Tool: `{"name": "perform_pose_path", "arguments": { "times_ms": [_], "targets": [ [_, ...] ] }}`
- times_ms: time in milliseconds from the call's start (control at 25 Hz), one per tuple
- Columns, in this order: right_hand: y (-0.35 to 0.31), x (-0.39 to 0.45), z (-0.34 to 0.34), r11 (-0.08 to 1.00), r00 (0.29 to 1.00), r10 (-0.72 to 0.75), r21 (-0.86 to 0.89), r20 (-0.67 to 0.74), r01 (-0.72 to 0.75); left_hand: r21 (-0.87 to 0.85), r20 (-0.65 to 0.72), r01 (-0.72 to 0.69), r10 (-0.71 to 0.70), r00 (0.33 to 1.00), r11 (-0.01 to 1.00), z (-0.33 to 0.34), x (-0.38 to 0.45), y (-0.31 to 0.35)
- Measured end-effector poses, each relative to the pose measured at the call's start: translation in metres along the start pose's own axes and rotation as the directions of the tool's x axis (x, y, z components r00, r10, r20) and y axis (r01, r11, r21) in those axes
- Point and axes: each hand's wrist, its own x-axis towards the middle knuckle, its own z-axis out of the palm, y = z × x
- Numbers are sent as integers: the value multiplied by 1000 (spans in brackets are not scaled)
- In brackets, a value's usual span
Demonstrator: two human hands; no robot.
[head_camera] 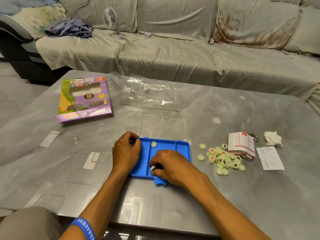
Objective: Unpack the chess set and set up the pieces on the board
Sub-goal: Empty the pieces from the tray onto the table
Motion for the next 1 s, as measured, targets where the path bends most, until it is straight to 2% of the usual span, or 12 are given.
{"name": "perform_pose_path", "arguments": {
  "times_ms": [80, 160, 240, 360, 480, 640, 760, 880, 1000],
  "targets": [
    [-1, 1, 2, 1000, 1000, 23, -17, -6, -23, 0, 6, -1, 1, 1000, 1000, 1, -1, -1],
    [-1, 4, 6, 993, 988, 114, 43, -102, -110, -1, 4, -2, 2, 1000, 1000, 2, -1, -1],
    [1, 14, 10, 973, 946, 229, 80, -228, -216, -3, -2, -4, 4, 1000, 1000, 2, 1, -2],
    [-1, 31, 11, 950, 891, 299, 21, -343, -311, -1, 3, -2, 2, 1000, 1000, 2, -1, -1],
    [-5, 39, 14, 944, 879, 315, 18, -358, -331, 3, 0, -1, 1, 1000, 1000, 2, -1, -1],
    [-12, 42, 14, 910, 834, 411, 115, -368, -398, 4, -3, -7, 7, 1000, 1000, 2, 1, -2],
    [-19, 45, 15, 879, 817, 467, 79, -338, -470, -8, -6, -7, 7, 1000, 1000, 1, -1, -2],
    [-22, 48, 15, 871, 820, 485, 88, -304, -483, -19, -9, 4, -4, 1000, 1000, 0, -1, -1],
    [-17, 43, 9, 876, 826, 482, 179, -291, -448, -22, -8, 1, -1, 1000, 1000, 1, -2, -1]
  ]
}}
